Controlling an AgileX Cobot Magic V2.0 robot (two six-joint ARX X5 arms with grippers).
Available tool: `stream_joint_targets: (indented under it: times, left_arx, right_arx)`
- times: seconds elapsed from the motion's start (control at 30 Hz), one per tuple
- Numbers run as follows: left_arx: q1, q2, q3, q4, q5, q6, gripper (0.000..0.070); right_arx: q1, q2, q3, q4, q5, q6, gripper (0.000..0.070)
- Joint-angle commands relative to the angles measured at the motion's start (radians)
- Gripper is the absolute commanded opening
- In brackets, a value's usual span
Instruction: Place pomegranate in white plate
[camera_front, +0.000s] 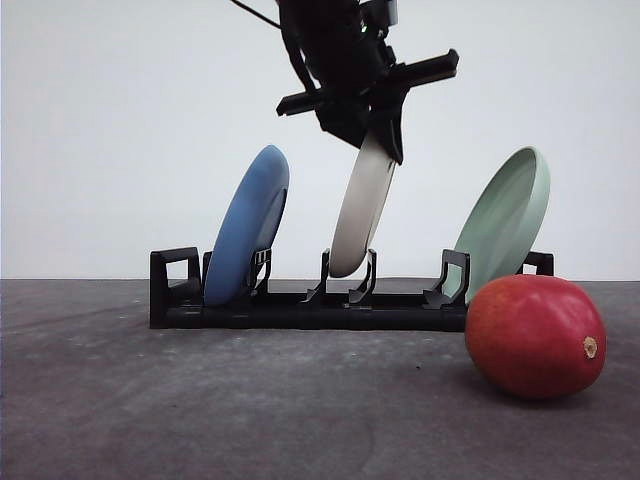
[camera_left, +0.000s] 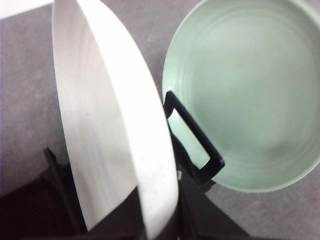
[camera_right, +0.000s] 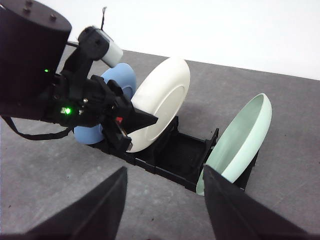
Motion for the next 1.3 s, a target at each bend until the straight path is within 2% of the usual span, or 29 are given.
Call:
stream_joint_targets:
  times: [0.0, 0.47, 0.6, 0.73, 0.83, 0.97, 1.03, 1.13, 1.27]
  left_arx:
    - [-0.017, 0.009, 0.031, 0.015, 0.001, 0.002, 0.0]
    - [-0.032, -0.113, 0.033, -0.038, -0.008, -0.018, 0.0001]
    - [-0.049, -0.159, 0.033, -0.076, -0.008, -0.001, 0.0001]
    - [-0.073, -0.211, 0.032, -0.169, -0.01, 0.045, 0.0003]
    - [-0.102, -0.25, 0.02, -0.236, -0.067, 0.078, 0.0003]
    - [-0.153, -0.304, -0.042, -0.263, -0.162, 0.102, 0.0003]
    - [-0.172, -0.347, -0.12, -0.219, -0.168, 0.101, 0.0004]
    - [-0.193, -0.438, -0.301, -0.081, -0.189, 0.096, 0.0004]
    - [-0.203, -0.582, -0.567, 0.108, -0.146, 0.059, 0.0003]
  right_arx:
    - [0.01, 0.003, 0.016, 0.006, -0.002, 0.011, 0.0303]
    - [0.017, 0.003, 0.016, 0.007, -0.002, 0.011, 0.0303]
    - [0.017, 0.003, 0.016, 0.008, -0.002, 0.011, 0.0303]
    - [0.017, 0.002, 0.016, 0.007, -0.002, 0.011, 0.0303]
    - [0.018, 0.001, 0.016, 0.007, -0.002, 0.011, 0.0303]
    - [0.024, 0.001, 0.016, 0.005, -0.002, 0.011, 0.0303]
    - [0.028, 0.001, 0.016, -0.001, -0.002, 0.011, 0.0303]
    - [0.036, -0.01, 0.016, -0.01, -0.002, 0.011, 0.0303]
    - [0.041, -0.025, 0.016, -0.009, -0.001, 0.011, 0.0303]
